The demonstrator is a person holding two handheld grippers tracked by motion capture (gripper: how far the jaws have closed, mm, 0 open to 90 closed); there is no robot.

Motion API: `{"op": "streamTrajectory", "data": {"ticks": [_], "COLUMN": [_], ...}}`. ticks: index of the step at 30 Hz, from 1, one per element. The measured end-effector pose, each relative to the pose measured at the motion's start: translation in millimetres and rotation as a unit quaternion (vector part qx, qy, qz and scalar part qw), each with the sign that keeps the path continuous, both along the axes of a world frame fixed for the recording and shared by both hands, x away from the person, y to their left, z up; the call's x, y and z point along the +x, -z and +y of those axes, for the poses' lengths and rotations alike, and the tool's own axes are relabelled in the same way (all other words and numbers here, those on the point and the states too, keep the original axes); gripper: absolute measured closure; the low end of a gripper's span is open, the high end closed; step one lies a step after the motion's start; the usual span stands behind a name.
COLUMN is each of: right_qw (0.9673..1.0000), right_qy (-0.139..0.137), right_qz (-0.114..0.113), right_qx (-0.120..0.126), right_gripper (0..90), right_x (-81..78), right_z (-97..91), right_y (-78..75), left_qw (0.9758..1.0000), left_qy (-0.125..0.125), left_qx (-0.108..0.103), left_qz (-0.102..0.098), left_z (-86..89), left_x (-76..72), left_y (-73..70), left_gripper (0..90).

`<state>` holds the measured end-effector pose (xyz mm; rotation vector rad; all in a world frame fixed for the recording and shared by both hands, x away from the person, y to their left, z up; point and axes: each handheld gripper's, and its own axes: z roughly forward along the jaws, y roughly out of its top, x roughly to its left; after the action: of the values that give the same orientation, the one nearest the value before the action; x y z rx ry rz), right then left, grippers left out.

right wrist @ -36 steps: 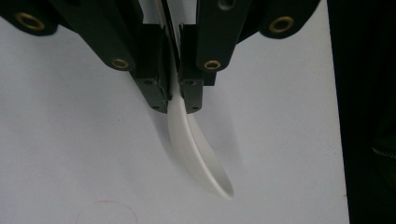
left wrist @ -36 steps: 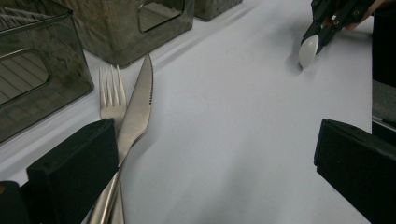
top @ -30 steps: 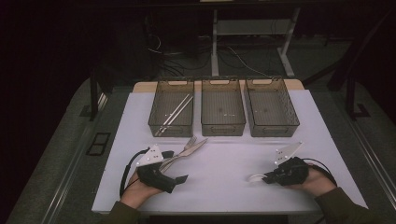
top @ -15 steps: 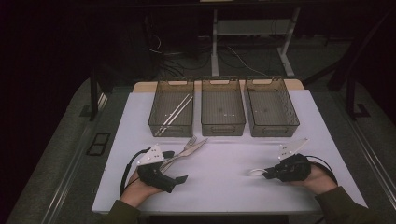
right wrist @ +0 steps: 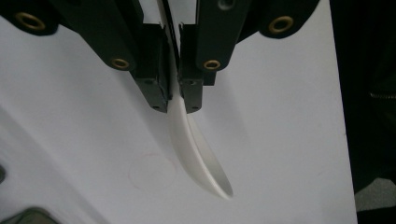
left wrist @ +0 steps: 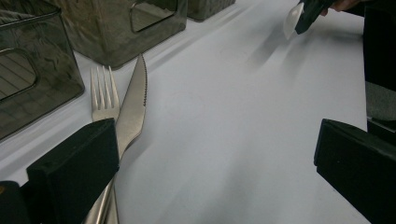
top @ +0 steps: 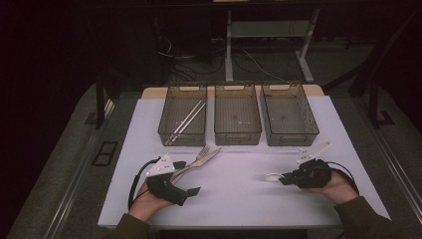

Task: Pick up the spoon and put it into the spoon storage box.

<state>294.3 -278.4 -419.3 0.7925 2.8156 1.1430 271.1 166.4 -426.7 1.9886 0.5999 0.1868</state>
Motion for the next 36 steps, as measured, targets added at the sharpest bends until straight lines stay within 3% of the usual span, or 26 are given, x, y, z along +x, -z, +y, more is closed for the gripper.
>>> {"op": "streamTrajectory", "data": {"ticks": [20, 36], "right_qw": [0.9988, 0.9964], "right_qy": [0.041, 0.072], "right_qz": [-0.009, -0.013], "right_qx": [0.023, 0.043], "right_gripper": [82.8, 82.8], "right_x": [15.0, 39.2], "right_z": [9.2, 22.5], "right_y": [-21.6, -40.4], "left_qw": [1.0, 1.0], "left_qy": [-0.001, 0.003], "left_qx": [0.005, 0.004], "left_qz": [-0.002, -0.004], "left_z": [-0.2, -1.0], "left_x": [-0.6, -1.6], "left_y": [-0.7, -2.2], "left_gripper": [0.0, 0.0]}}
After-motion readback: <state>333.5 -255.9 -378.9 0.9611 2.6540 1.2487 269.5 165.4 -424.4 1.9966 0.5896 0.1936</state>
